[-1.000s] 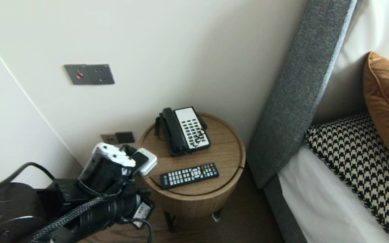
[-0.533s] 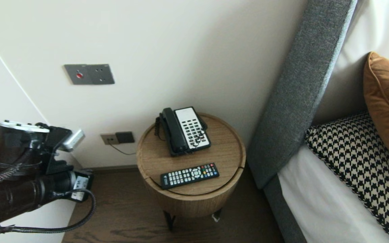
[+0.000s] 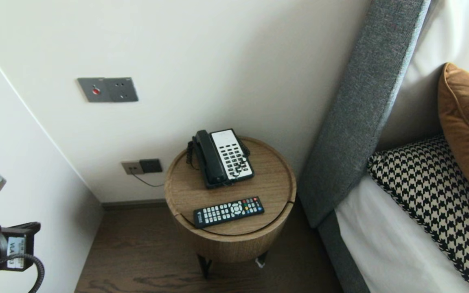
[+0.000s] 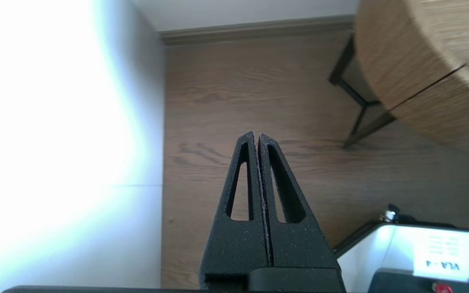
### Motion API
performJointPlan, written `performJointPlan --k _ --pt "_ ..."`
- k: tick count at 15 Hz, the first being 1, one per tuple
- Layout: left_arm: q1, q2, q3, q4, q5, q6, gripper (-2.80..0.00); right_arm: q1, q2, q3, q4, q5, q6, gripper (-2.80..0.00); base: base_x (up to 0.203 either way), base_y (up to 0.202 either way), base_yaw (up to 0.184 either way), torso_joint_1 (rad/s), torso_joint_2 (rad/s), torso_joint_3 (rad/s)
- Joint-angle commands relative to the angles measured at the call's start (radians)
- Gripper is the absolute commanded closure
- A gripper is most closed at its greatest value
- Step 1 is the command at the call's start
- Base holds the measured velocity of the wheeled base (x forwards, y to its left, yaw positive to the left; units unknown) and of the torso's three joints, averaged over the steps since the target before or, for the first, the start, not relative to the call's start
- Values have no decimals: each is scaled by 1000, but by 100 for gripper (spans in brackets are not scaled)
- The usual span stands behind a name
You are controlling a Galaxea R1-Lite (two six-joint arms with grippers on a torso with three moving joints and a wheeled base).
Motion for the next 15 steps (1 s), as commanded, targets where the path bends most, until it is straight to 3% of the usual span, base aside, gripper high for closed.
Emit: performJointPlan --k 1,9,15 --pt "48 -126 58 4 -3 2 0 0 0 0 0 0 0 0 0 0 0 0 0 0" --pt "91 -463 229 185 -18 -2 0 0 0 0 0 0 0 0 0 0 0 0 0 0" --pt "96 -605 376 214 -42 -2 0 0 0 0 0 0 0 0 0 0 0 0 0 0"
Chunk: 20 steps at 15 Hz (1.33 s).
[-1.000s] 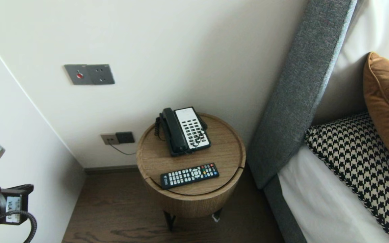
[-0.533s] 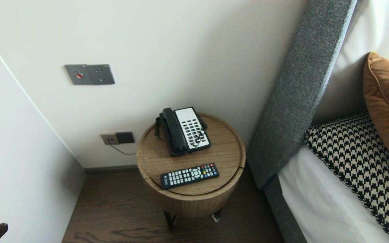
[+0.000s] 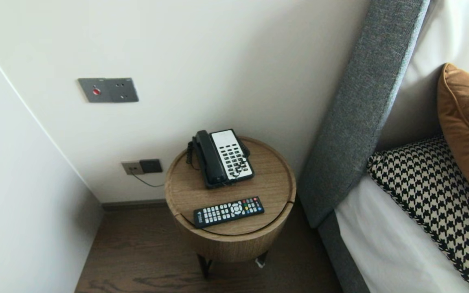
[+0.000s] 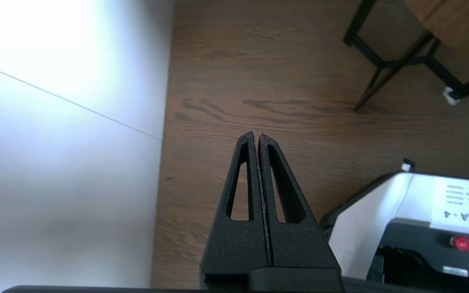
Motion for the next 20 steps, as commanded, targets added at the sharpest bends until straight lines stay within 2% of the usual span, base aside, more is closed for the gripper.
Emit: performJointPlan --k 1,7,10,13,16,20 --pt "5 -45 16 1 -7 0 0 0 0 0 0 0 0 0 0 0 0 0 0 0" --pt "40 -127 16 10 -31 -1 0 0 0 0 0 0 0 0 0 0 0 0 0 0" --pt "57 -194 46 1 -107 -4 0 0 0 0 0 0 0 0 0 0 0 0 0 0" --pt "60 -197 66 -50 -113 -15 0 0 0 0 0 0 0 0 0 0 0 0 0 0" --pt "60 -197 122 -195 -113 -25 0 0 0 0 0 0 0 0 0 0 0 0 0 0" --pt "58 -200 122 -194 -114 -34 0 0 0 0 0 0 0 0 0 0 0 0 0 0"
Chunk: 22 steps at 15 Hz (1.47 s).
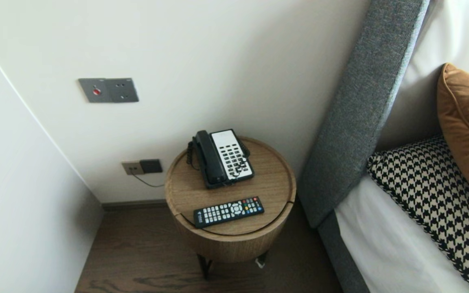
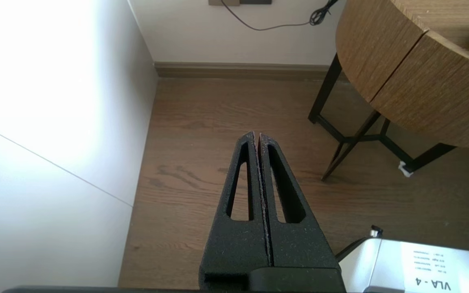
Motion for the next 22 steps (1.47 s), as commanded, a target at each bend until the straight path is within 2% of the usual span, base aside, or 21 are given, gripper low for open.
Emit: performJointPlan --k 1,3,5,11,17,22 --pt "-17 -5 1 0 1 2 0 0 0 0 0 0 0 0 0 0 0 0 0 0" --pt "-45 -45 0 1 2 3 0 0 0 0 0 0 0 0 0 0 0 0 0 0" --pt "-46 -57 2 1 -2 -9 0 0 0 0 0 0 0 0 0 0 0 0 0 0" --pt "-73 -168 2 2 2 5 0 0 0 0 0 0 0 0 0 0 0 0 0 0" --pt "-75 -280 2 2 1 9 0 0 0 0 0 0 0 0 0 0 0 0 0 0" --pt "-75 -281 2 -1 -4 -12 0 1 0 0 0 0 0 0 0 0 0 0 0 0"
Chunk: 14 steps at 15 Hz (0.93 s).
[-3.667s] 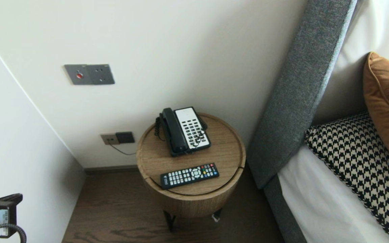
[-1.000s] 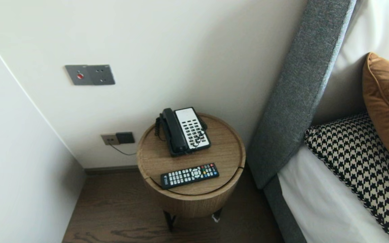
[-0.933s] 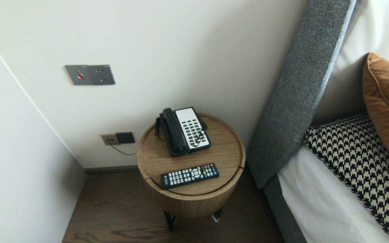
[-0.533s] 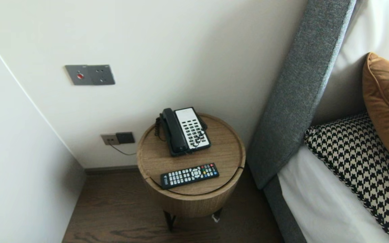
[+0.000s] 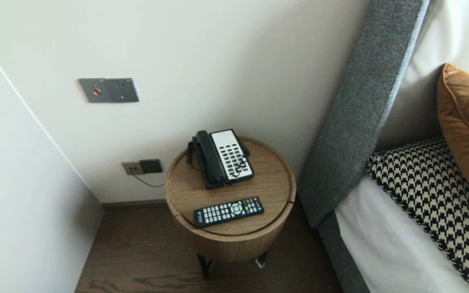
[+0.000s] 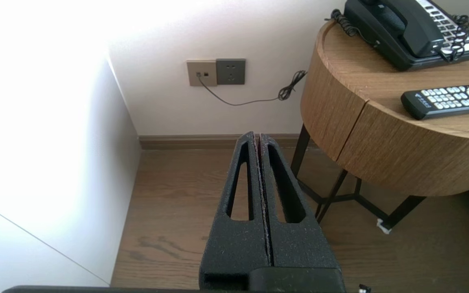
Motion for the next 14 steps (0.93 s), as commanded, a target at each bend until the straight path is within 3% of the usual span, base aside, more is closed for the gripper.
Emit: performJointPlan --k 1,14 --pt "2 -10 0 0 0 0 0 0 0 0 -1 0 0 0 0 0 0 0 0 0" --pt "0 -5 -3 2 -3 -2 0 0 0 0 0 0 0 0 0 0 0 0 0 0"
